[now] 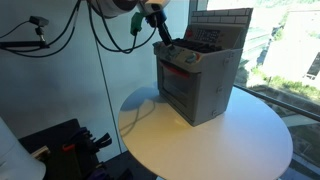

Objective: Turn the third knob to the right

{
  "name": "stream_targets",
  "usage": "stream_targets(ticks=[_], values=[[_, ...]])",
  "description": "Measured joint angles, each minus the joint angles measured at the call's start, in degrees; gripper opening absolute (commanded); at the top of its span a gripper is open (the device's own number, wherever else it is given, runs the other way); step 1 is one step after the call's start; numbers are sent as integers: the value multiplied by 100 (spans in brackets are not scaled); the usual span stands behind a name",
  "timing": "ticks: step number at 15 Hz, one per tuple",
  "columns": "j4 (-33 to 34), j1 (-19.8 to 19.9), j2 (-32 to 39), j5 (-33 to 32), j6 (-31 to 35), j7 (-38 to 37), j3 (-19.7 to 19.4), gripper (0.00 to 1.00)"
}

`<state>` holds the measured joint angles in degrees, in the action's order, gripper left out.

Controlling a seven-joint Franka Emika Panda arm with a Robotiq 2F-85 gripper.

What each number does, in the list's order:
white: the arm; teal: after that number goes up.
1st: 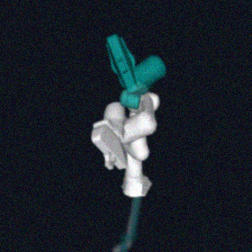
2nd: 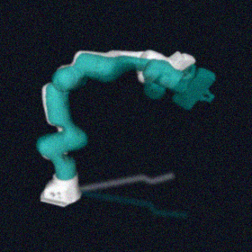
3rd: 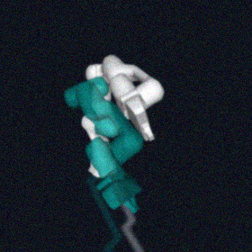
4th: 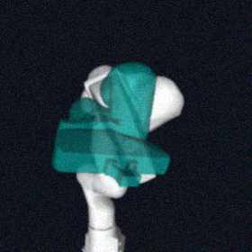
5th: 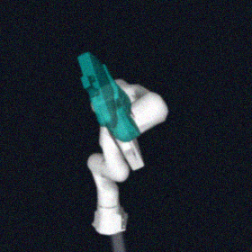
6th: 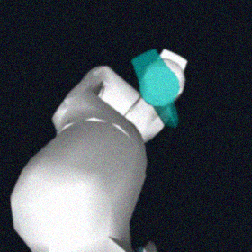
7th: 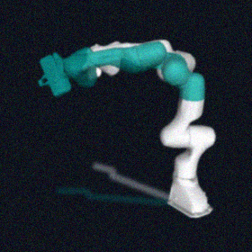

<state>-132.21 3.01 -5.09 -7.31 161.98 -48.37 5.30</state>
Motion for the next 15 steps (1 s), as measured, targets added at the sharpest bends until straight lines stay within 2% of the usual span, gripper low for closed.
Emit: stream_targets(ticks=[3,5,6,8,11,13,15], values=[[2,0,69,0,96,-11,0,98],[6,0,98,0,127,-22,0,75],[7,0,104,0,134,-33,0,70],[9,-1,106,0,138,-52,0,50],[0,16,106,0,136,-97,-9,30],[-15,37,106,-1,132,-117,-26,13],[-29,53,106,-2,129,-149,-37,2]])
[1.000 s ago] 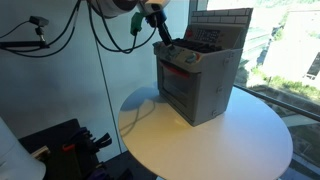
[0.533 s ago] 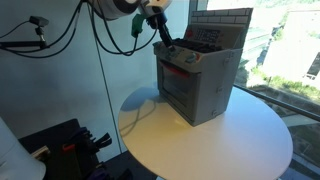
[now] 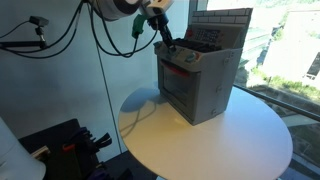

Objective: Turn the third knob to the right

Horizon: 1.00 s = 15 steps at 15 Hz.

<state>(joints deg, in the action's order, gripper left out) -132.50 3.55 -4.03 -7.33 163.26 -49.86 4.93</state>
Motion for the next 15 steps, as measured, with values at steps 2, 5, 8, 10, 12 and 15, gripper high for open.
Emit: stream_targets(ticks=[2,5,8,10,12,15], values=[[-16,10,-1,-3,2,-44,-1,4],[-16,12,-3,-3,2,-117,0,5],[-16,12,-3,-4,1,-207,0,5],[-16,14,-3,-5,-1,-306,0,5],[-16,15,-5,-5,-6,-456,0,5],[-16,16,-9,-5,-21,-763,0,5]])
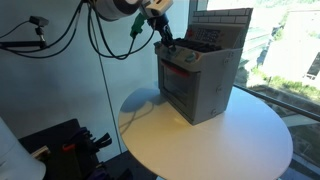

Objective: Turn the third knob to the right

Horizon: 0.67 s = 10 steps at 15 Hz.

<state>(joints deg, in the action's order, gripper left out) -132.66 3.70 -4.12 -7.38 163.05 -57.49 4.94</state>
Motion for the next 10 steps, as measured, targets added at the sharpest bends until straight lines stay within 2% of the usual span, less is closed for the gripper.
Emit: stream_targets(ticks=[10], values=[[0,1,-15,41,-45,-1278,0,3]])
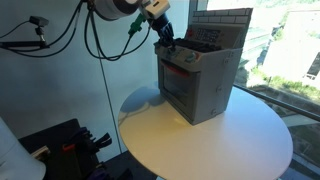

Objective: Turn the third knob to the right

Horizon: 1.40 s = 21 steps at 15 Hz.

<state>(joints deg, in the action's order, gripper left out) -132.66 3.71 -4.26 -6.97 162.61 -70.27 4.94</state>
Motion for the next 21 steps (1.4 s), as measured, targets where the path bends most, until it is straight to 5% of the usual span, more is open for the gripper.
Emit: stream_targets(ticks=[14,15,16,17,21], values=[[-4,-6,-7,820,-13,-774,4,3],[-5,-7,-7,850,-13,-802,4,6],[-6,-7,-8,862,-13,-827,4,38],[-6,-7,-8,867,-13,-842,5,39],[-58,-41,-8,1028,-93,-847,6,70]])
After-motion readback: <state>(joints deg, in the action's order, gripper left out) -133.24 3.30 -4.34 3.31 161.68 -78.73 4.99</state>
